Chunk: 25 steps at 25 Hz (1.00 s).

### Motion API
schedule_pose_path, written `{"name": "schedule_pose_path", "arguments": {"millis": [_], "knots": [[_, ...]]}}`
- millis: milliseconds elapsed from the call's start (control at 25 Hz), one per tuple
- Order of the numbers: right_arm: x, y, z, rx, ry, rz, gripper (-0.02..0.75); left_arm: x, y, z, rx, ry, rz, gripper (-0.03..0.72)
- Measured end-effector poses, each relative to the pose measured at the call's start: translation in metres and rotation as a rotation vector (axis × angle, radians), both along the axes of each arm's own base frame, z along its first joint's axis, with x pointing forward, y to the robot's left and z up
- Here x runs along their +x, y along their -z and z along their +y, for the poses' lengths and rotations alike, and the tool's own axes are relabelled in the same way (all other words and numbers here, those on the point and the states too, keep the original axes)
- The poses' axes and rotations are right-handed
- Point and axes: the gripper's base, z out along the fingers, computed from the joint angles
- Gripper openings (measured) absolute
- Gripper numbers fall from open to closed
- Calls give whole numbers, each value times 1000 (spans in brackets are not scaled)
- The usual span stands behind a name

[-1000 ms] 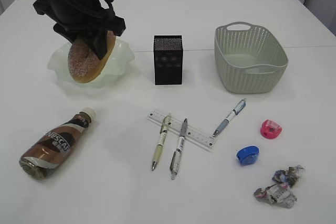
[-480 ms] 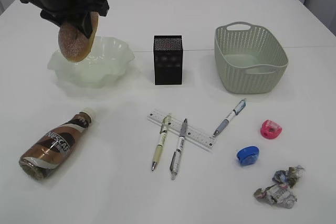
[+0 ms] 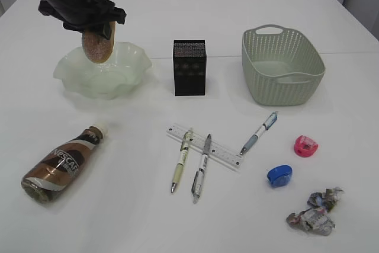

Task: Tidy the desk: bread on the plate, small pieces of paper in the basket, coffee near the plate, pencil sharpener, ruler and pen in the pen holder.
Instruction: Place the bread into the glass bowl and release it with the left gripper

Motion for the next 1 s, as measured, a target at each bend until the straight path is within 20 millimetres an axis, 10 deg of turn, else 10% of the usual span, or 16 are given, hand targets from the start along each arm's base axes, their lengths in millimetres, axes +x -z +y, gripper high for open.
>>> {"name": "schedule_pose_path", "arguments": {"millis": [640,1000], "knots": [[0,0,0,0,0,0,469,42,80,18,-31,-28,-55,236],[0,0,0,21,22,-2,468,44,83,18,-32,-25,-66,506]]}}
